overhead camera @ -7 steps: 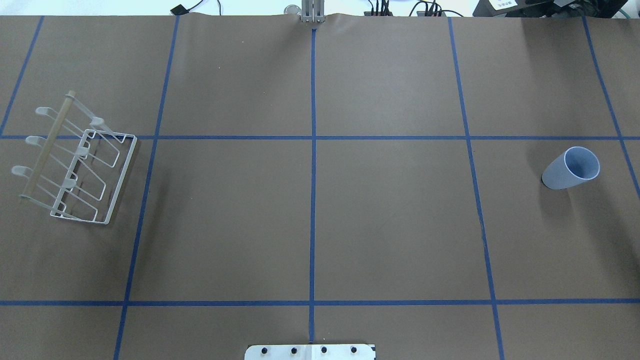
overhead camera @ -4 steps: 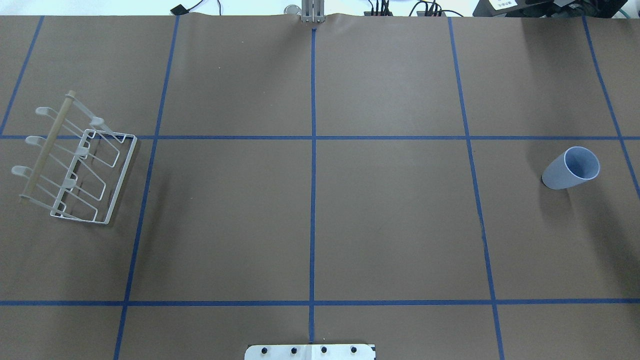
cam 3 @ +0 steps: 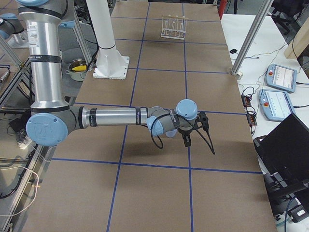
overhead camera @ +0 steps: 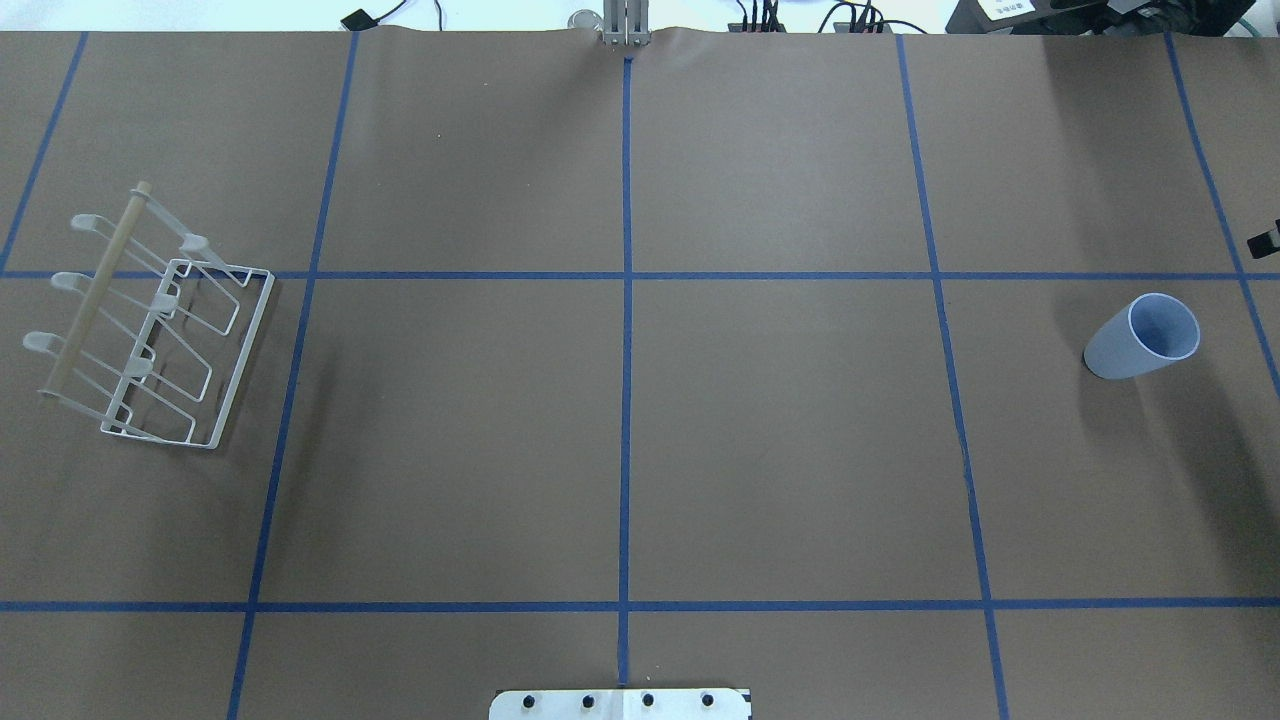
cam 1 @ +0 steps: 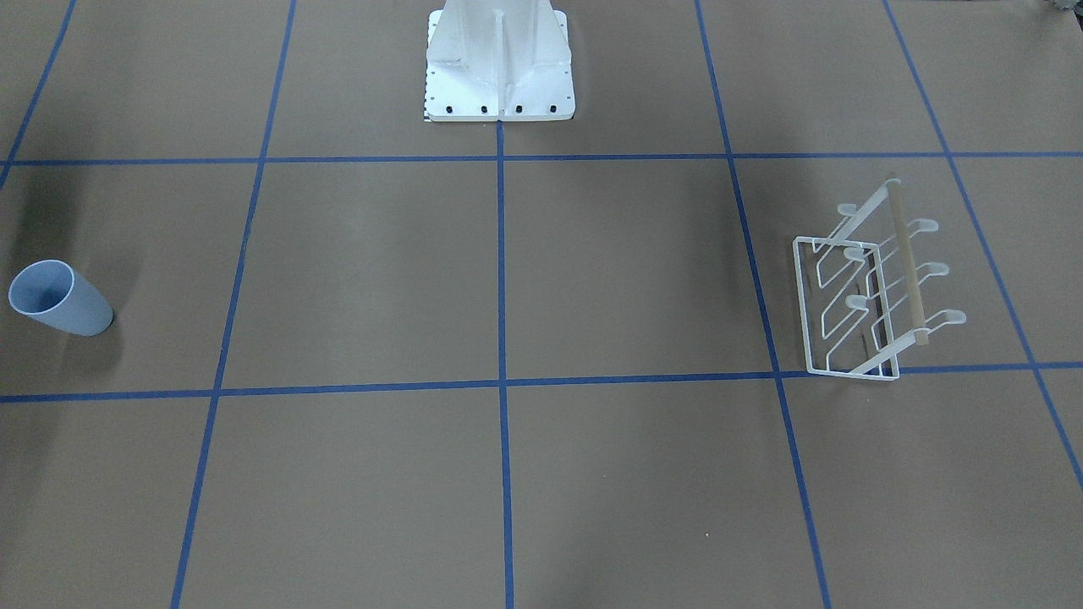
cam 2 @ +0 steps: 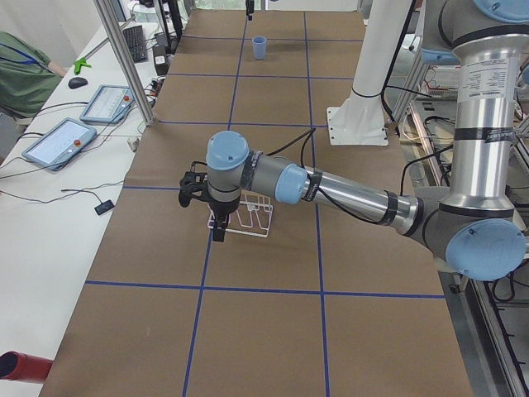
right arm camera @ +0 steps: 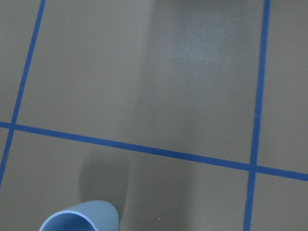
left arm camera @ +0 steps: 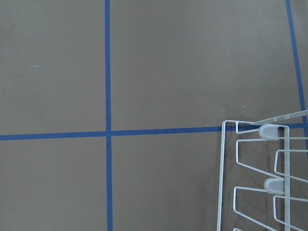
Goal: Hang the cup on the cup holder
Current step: 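Lower the right gripper onto the rim of the light blue cup and grasp it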
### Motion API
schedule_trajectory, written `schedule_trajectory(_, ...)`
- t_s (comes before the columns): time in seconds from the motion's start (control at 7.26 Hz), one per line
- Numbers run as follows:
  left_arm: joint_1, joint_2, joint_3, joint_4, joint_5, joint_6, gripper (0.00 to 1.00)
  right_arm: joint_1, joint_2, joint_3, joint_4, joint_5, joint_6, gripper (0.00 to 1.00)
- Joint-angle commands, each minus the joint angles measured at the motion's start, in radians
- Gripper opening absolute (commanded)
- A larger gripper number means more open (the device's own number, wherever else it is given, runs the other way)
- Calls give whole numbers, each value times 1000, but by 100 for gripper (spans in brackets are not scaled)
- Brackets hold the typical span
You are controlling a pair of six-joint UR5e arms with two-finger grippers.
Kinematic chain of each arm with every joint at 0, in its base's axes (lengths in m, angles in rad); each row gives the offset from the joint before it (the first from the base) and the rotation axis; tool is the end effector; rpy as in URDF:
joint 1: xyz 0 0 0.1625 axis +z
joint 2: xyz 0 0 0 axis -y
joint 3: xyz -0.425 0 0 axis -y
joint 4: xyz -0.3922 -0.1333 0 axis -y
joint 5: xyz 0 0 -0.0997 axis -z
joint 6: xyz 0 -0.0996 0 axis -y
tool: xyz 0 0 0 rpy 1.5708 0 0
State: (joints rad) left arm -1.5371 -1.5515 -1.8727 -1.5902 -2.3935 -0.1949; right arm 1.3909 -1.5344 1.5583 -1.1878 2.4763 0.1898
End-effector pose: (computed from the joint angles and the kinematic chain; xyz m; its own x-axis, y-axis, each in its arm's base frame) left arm -0.0440 -0.4855 0.5131 0.6660 0.0515 -0.7442 0.0987 0.9828 0.1563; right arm -0.0396 -0.5248 0.5949 0.5727 -0.2388 0.7842 0.0573 0.9659 0.2523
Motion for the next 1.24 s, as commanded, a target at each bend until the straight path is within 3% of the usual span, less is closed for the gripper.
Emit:
schedule_trajectory(0.0, 0, -1, 6, 0, 2, 0, 98, -68, -3, -15, 39, 7, -7, 100)
schedule_trajectory(0.96, 0, -4, 7, -1, 1, -4, 98, -150, 0, -37, 25, 9, 2, 98)
schedule_trajectory(1.1, 0, -4, 7, -1, -1, -4, 98, -153, -1, -38, 22, 9, 8, 47)
